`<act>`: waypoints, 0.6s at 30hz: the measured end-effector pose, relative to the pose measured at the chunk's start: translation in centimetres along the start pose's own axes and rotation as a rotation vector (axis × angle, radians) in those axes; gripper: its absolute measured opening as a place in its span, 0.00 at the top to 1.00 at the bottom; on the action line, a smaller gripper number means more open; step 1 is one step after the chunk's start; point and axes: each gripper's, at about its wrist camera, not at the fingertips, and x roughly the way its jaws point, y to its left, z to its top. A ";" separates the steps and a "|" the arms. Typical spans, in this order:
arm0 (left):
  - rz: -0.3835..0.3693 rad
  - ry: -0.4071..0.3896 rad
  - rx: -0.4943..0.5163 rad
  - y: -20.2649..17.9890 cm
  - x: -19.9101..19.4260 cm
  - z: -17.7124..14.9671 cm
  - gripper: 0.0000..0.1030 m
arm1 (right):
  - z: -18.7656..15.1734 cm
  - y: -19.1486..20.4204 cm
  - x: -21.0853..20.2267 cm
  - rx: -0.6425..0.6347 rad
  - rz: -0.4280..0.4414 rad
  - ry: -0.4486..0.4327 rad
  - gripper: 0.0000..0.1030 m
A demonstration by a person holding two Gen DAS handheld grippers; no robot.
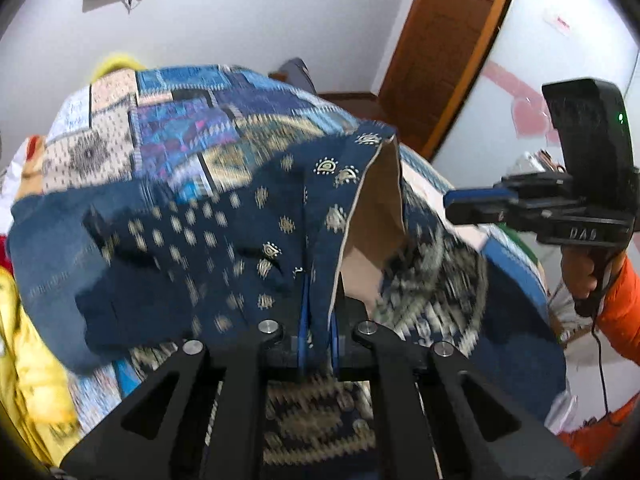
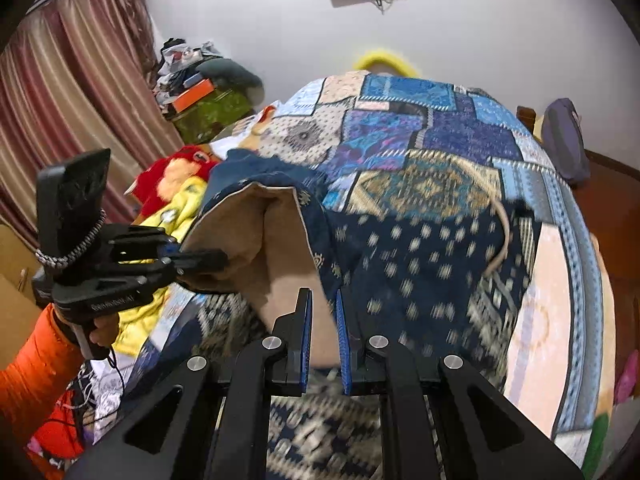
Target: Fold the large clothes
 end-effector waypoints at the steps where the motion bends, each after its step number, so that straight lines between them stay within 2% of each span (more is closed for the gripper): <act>1: 0.003 0.012 0.001 -0.3 0.1 -1.1 0.94 | -0.9 0.3 -0.2 -0.001 -0.002 0.006 0.91; 4: 0.011 0.055 0.007 -0.5 0.6 -3.5 0.92 | -3.3 1.0 -0.7 -0.006 -0.025 0.021 0.91; 9: 0.051 0.175 0.001 -0.7 1.9 -7.9 0.87 | -5.4 0.5 -1.0 0.002 -0.084 0.034 0.91; 11: 0.068 0.199 0.000 -0.7 1.8 -9.1 0.78 | -5.8 0.3 -1.3 -0.008 -0.119 0.026 0.91; 13: 0.084 0.206 -0.014 -0.6 1.4 -10.1 0.63 | -5.8 0.0 -1.6 -0.012 -0.139 0.024 0.91; 18: 0.180 0.199 -0.002 0.0 -0.7 -11.5 0.56 | -4.9 -0.4 -1.6 -0.028 -0.196 0.014 0.91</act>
